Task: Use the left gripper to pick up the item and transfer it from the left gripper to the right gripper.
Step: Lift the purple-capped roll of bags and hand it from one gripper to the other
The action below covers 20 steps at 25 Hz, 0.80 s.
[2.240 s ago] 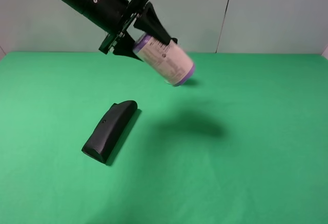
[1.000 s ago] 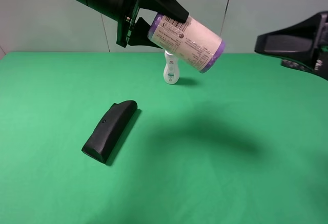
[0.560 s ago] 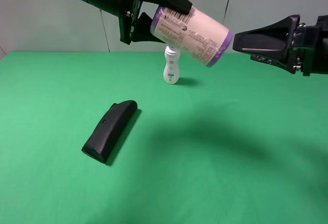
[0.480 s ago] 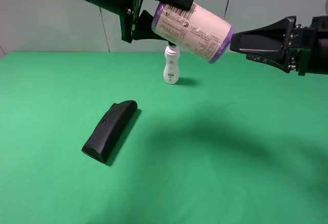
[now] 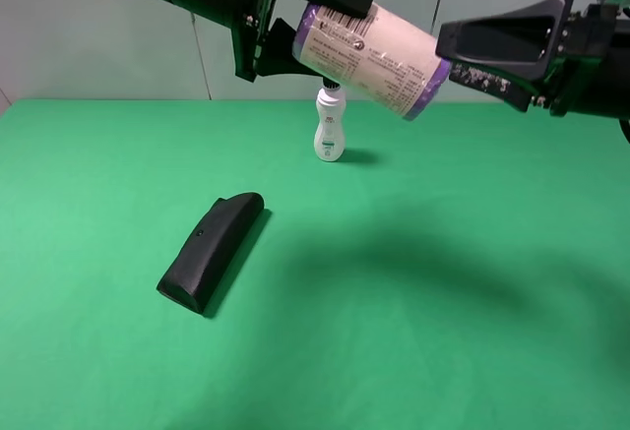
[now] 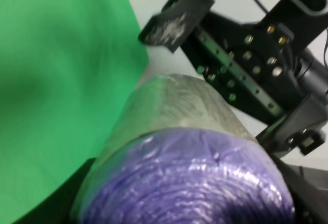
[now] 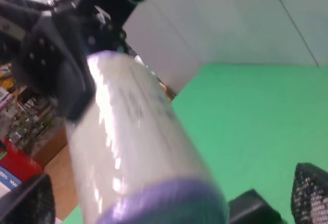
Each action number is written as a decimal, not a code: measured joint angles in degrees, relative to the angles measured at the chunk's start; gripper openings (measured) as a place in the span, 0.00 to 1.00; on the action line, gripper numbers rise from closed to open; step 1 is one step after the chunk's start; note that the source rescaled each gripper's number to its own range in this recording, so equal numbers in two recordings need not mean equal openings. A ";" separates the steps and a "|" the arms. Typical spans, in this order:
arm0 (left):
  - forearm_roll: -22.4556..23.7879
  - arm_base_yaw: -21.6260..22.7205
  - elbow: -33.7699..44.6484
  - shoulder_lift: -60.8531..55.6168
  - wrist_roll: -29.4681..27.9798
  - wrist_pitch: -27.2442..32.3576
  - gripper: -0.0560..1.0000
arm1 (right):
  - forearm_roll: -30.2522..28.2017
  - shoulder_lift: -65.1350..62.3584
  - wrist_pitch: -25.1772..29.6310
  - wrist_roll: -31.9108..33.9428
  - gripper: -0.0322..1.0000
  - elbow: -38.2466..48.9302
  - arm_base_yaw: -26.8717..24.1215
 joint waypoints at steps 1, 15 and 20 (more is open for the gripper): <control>0.00 -0.33 0.00 0.00 0.31 0.00 0.05 | 0.16 0.43 0.05 0.00 1.00 -0.83 0.71; -0.05 -1.44 0.00 0.00 1.42 0.00 0.05 | -6.56 2.44 -8.06 0.44 1.00 -4.51 12.83; -0.11 -1.44 0.00 0.00 1.42 0.00 0.05 | -7.03 2.44 -8.43 0.48 0.95 -4.51 12.99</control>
